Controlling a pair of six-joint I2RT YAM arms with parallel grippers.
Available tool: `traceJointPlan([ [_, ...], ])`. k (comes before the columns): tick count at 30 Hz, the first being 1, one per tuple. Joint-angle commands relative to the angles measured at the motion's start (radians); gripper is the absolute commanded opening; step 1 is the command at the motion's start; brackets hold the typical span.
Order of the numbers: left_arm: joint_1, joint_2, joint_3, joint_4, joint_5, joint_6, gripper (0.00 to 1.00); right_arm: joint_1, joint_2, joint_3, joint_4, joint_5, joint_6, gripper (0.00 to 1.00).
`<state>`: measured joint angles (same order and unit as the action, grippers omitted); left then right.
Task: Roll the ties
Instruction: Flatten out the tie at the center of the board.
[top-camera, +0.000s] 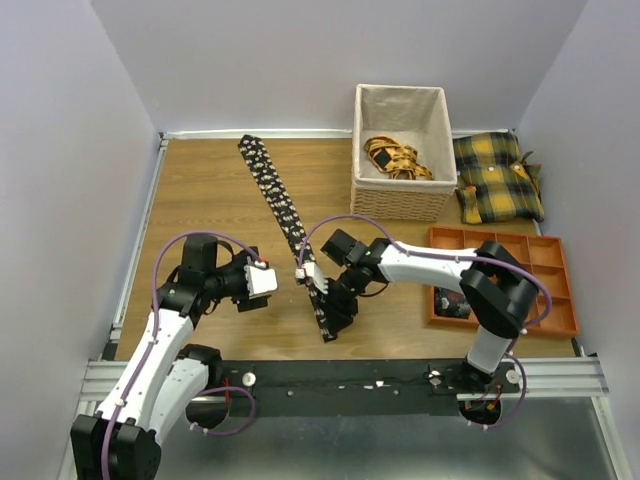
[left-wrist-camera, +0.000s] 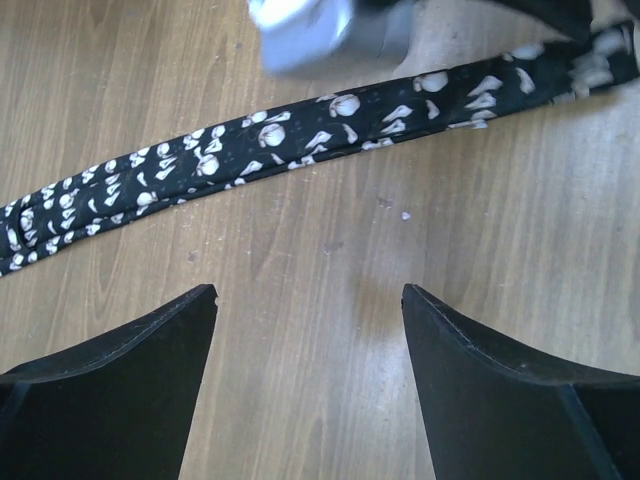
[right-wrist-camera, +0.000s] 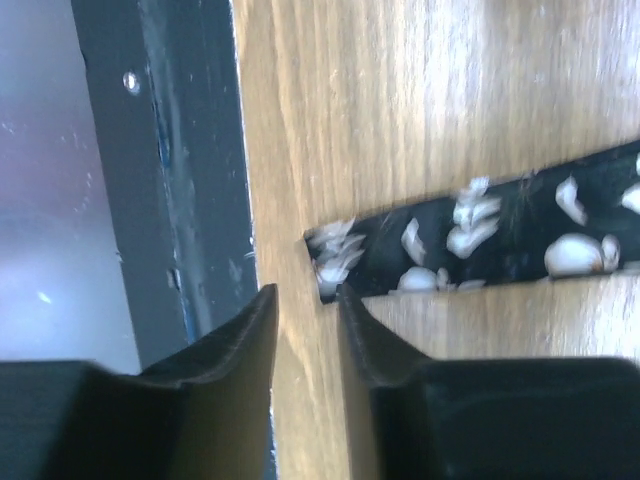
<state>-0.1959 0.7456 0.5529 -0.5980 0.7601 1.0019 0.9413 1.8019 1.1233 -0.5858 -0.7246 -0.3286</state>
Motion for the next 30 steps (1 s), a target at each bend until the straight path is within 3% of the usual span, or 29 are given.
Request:
traceJointPlan([
  [1,0.003,0.035,-0.021,0.119,-0.021,-0.022,0.86,0.011,-0.088,-0.088,0.124,0.053,0.039,0.47],
  [5,0.003,0.087,-0.008,0.165,-0.031,-0.069,0.87,0.025,-0.139,-0.086,0.119,0.08,0.083,0.51],
  [6,0.001,0.118,-0.008,0.243,-0.051,-0.159,0.87,0.024,-0.154,-0.098,0.132,0.092,0.103,0.5],
  [9,0.001,0.234,0.014,0.424,-0.209,-0.363,0.84,0.024,-0.21,-0.144,0.226,0.184,0.207,0.36],
  [10,0.001,0.271,0.031,0.45,-0.255,-0.397,0.84,0.025,-0.219,-0.17,0.251,0.207,0.242,0.24],
  [11,0.003,0.306,0.05,0.475,-0.345,-0.428,0.83,0.025,-0.229,-0.181,0.288,0.262,0.305,0.19],
  [13,0.003,0.404,0.099,0.541,-0.419,-0.466,0.83,0.024,-0.254,-0.235,0.34,0.316,0.38,0.09],
  [17,0.003,0.584,0.223,0.543,-0.479,-0.428,0.83,0.031,-0.303,-0.29,0.474,0.421,0.509,0.01],
  [23,0.004,0.989,0.675,0.455,-0.703,-0.518,0.81,0.053,-0.291,-0.252,0.394,0.595,0.626,0.06],
  [24,0.004,1.097,0.867,0.437,-0.732,-0.593,0.82,0.053,-0.327,-0.257,0.389,0.663,0.658,0.07],
  [26,0.004,1.204,0.964,0.403,-0.752,-0.646,0.81,0.054,-0.354,-0.257,0.374,0.718,0.674,0.07],
  [30,-0.003,1.385,1.198,0.302,-0.869,-0.658,0.63,0.062,-0.371,-0.237,0.314,0.845,0.686,0.04],
])
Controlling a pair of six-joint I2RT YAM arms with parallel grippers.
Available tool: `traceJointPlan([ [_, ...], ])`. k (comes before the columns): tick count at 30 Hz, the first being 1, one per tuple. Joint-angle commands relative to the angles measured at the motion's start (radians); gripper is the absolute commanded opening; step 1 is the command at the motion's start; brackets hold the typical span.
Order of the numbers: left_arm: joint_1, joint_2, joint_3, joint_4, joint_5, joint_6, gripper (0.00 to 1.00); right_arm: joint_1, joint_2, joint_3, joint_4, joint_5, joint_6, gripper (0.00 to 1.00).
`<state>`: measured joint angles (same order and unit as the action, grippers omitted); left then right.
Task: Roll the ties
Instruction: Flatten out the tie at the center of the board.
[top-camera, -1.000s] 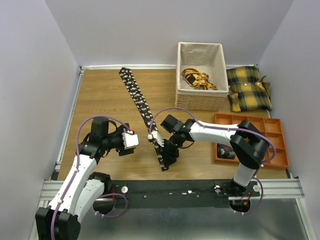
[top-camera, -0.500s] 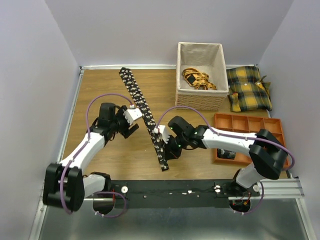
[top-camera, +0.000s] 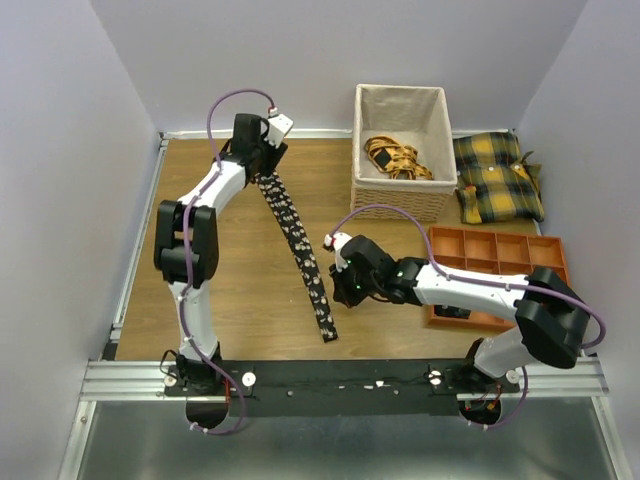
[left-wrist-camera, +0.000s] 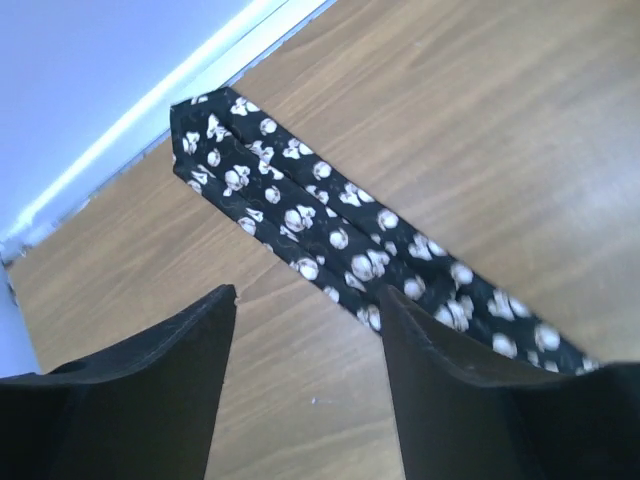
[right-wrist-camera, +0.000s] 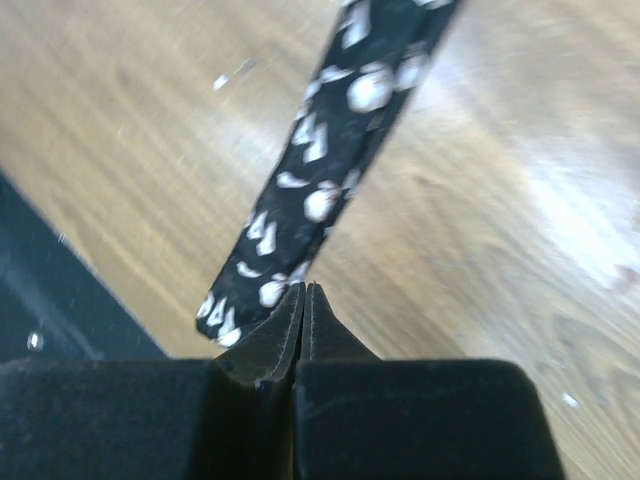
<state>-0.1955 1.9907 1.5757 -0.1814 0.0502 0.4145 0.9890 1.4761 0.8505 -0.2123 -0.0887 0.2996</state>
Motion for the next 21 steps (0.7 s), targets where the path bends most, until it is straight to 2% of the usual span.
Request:
traceJointPlan([
  [1,-0.005,0.186,0.191,-0.119,-0.177,-0.036,0.59,0.019,-0.046,0.041,-0.065,0.221,0.058,0.01],
  [2,-0.005,0.203,0.196,-0.112,-0.208,-0.007,0.52,0.022,-0.048,0.051,-0.071,0.23,0.052,0.01],
  [6,-0.005,0.234,0.175,-0.027,-0.228,0.082,0.38,0.034,-0.011,0.111,-0.058,0.193,0.003,0.01],
  [8,-0.005,0.241,0.173,-0.004,-0.21,0.105,0.35,0.039,0.056,0.153,-0.074,0.167,-0.002,0.01],
  [15,-0.015,0.31,0.205,0.08,-0.246,0.171,0.38,0.045,0.216,0.232,-0.094,0.058,0.047,0.01],
  [21,-0.019,0.367,0.236,0.137,-0.265,0.219,0.38,0.048,0.295,0.272,-0.173,0.064,0.065,0.01],
])
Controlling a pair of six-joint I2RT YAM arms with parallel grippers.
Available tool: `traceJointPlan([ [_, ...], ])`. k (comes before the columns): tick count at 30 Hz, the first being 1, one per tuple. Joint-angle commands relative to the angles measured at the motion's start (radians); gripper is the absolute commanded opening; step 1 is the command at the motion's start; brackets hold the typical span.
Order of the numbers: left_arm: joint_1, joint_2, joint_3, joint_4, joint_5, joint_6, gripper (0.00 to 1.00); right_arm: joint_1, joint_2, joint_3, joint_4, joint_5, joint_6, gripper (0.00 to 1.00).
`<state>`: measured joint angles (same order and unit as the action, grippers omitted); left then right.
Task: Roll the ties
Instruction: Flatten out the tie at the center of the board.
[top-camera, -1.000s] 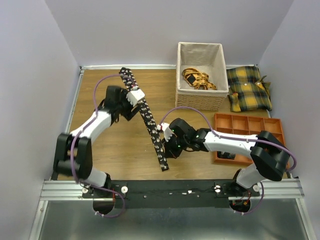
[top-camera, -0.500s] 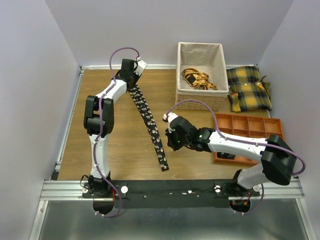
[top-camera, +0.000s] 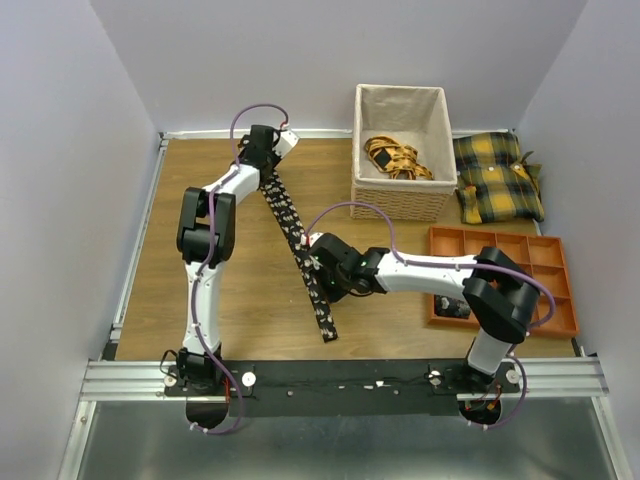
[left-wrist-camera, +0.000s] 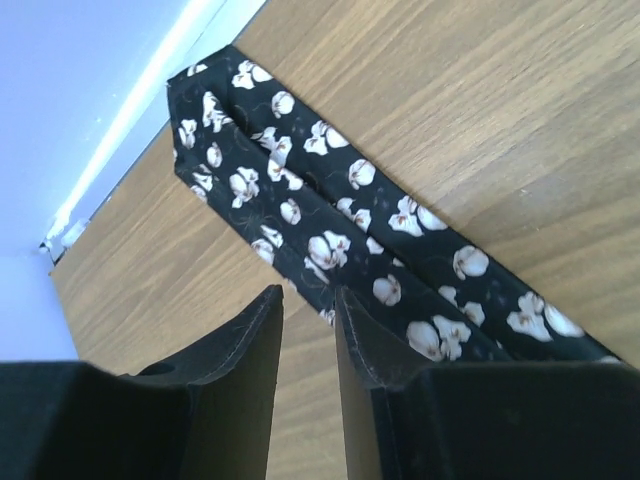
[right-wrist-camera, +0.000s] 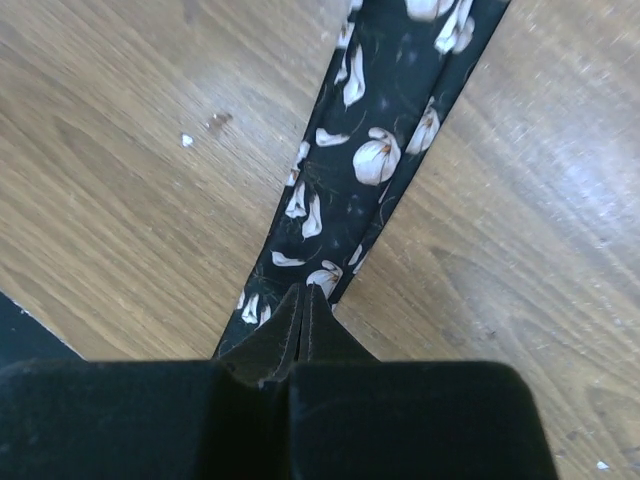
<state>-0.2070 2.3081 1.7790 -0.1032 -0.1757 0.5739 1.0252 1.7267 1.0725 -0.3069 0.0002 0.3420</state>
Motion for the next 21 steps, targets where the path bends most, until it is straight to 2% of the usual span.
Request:
traceJointPlan([
  [1,-0.009,0.06,0.03,0.062,-0.042,0.081,0.39,0.01,0.051,0.053,-0.081,-0.026,0.025,0.01],
  [4,-0.028,0.094,0.025,0.079,-0.093,0.136,0.39,0.01,0.082,0.061,-0.087,-0.046,0.023,0.01],
  [7,-0.046,0.143,0.048,0.085,-0.229,0.222,0.39,0.013,0.106,0.092,-0.112,-0.034,0.022,0.01],
  [15,-0.009,0.171,0.069,0.03,-0.254,0.238,0.38,0.01,0.162,0.207,-0.188,-0.006,-0.04,0.01],
  [21,0.041,0.185,0.089,0.036,-0.297,0.267,0.39,0.012,0.197,0.371,-0.265,0.026,-0.113,0.01],
])
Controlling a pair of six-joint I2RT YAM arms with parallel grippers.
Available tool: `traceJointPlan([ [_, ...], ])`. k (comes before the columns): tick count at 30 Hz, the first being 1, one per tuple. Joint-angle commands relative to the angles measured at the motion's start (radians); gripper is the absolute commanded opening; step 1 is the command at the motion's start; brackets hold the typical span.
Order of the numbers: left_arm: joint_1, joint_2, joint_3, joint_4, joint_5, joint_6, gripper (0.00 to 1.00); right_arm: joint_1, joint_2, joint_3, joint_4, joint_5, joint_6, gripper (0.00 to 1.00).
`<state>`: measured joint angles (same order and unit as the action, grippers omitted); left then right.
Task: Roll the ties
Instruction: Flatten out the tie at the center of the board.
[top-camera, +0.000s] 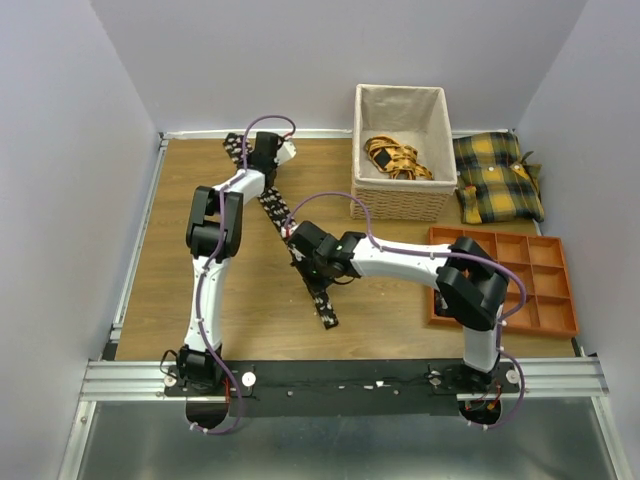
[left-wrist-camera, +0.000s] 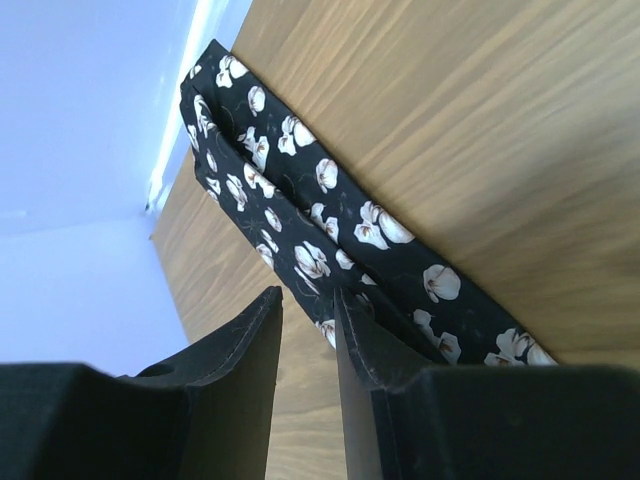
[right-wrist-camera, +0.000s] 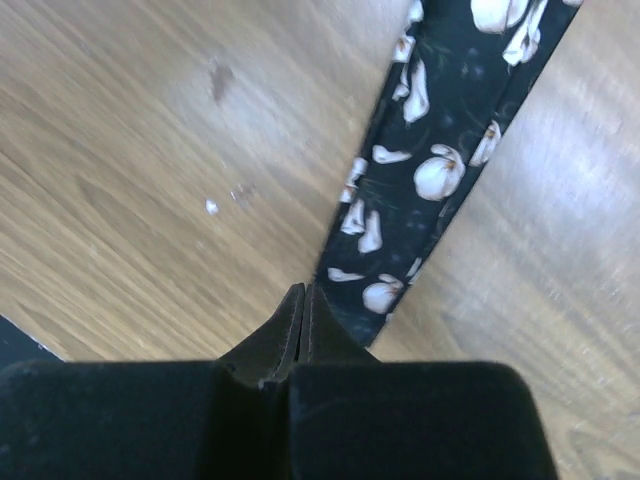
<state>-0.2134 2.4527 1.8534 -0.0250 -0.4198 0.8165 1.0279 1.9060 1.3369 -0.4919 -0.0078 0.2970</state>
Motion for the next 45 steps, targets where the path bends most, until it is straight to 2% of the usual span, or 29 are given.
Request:
traceJointPlan([
  [1,0.055,0.046,0.042,-0.046,-0.05,0.021,0.39,0.009,0.008,0.122,-0.082,0.029,-0.079,0.01],
  [5,0.098,0.083,0.128,-0.032,-0.073,0.041,0.39,0.009,-0.094,0.14,-0.004,0.031,-0.182,0.05],
  [8,0.127,0.089,0.136,0.033,-0.079,0.073,0.39,0.008,-0.192,0.107,0.074,0.101,-0.264,0.1],
  [13,0.17,0.12,0.185,0.12,-0.054,0.104,0.39,0.006,-0.333,-0.022,0.263,0.288,-0.567,0.21],
  [14,0.174,0.127,0.199,0.129,-0.054,0.111,0.39,0.003,-0.39,-0.057,0.382,0.325,-0.602,0.27],
  [15,0.18,0.135,0.213,0.137,-0.054,0.113,0.39,-0.002,-0.413,-0.086,0.439,0.385,-0.658,0.38],
  [16,0.184,0.137,0.225,0.149,-0.034,0.112,0.4,-0.006,-0.442,-0.152,0.504,0.402,-0.679,0.53],
  [17,0.184,0.125,0.216,0.158,-0.016,0.108,0.4,-0.023,-0.464,-0.183,0.638,0.411,-0.693,0.78],
  [19,0.186,0.048,0.125,0.227,0.033,0.072,0.45,-0.038,-0.516,-0.246,0.769,0.456,-0.687,1.0],
  [20,0.184,0.019,0.095,0.241,0.076,0.046,0.48,-0.06,-0.527,-0.283,0.835,0.457,-0.668,1.0],
  [21,0.184,-0.01,0.075,0.238,0.111,0.0,0.58,-0.069,-0.545,-0.294,0.848,0.465,-0.61,1.0],
  [22,0.186,-0.068,0.061,0.162,0.154,-0.043,0.63,-0.077,-0.548,-0.298,0.846,0.451,-0.586,1.0],
  [24,0.193,-0.131,0.047,0.076,0.307,-0.172,0.78,-0.107,-0.548,-0.245,0.691,0.37,-0.505,1.0],
  [25,0.195,-0.197,0.03,-0.022,0.355,-0.198,0.82,-0.12,-0.527,-0.213,0.609,0.27,-0.465,1.0],
  [26,0.195,-0.23,0.018,-0.067,0.398,-0.242,0.86,-0.129,-0.512,-0.176,0.46,0.232,-0.432,1.0],
  [27,0.194,-0.265,0.0,-0.107,0.456,-0.266,0.97,-0.129,-0.493,-0.124,0.394,0.214,-0.383,0.98],
  [28,0.193,-0.328,-0.04,-0.177,0.478,-0.29,0.99,-0.129,-0.445,-0.099,0.336,0.174,-0.356,0.95],
  [29,0.193,-0.357,-0.055,-0.218,0.489,-0.306,0.99,-0.13,-0.421,-0.087,0.253,0.155,-0.326,0.87],
  [31,0.195,-0.443,-0.123,-0.309,0.477,-0.359,0.99,-0.131,-0.377,-0.084,0.219,0.138,-0.204,0.79],
  [32,0.195,-0.469,-0.153,-0.325,0.463,-0.373,0.99,-0.131,-0.322,-0.078,0.19,0.132,-0.167,0.69],
  [33,0.198,-0.498,-0.187,-0.337,0.448,-0.387,0.99,-0.127,-0.291,-0.062,0.173,0.128,-0.123,0.63],
  [34,0.203,-0.555,-0.269,-0.342,0.428,-0.402,0.99,-0.127,-0.254,-0.009,0.144,0.131,-0.102,0.56],
  [35,0.204,-0.586,-0.317,-0.339,0.429,-0.407,0.99,-0.127,-0.167,0.034,0.069,0.137,-0.088,0.43],
  [37,0.204,-0.667,-0.434,-0.345,0.409,-0.431,0.99,-0.126,-0.076,0.106,-0.003,0.164,-0.067,0.33],
  [38,0.204,-0.693,-0.466,-0.348,0.412,-0.442,0.99,-0.121,-0.04,0.17,-0.061,0.172,-0.061,0.21],
  [40,0.204,-0.757,-0.546,-0.381,0.42,-0.458,0.99,-0.117,0.042,0.2,-0.085,0.172,-0.05,0.13],
  [45,0.204,-0.853,-0.66,-0.42,0.489,-0.533,0.99,-0.104,0.134,0.226,-0.066,0.152,-0.001,0.08],
])
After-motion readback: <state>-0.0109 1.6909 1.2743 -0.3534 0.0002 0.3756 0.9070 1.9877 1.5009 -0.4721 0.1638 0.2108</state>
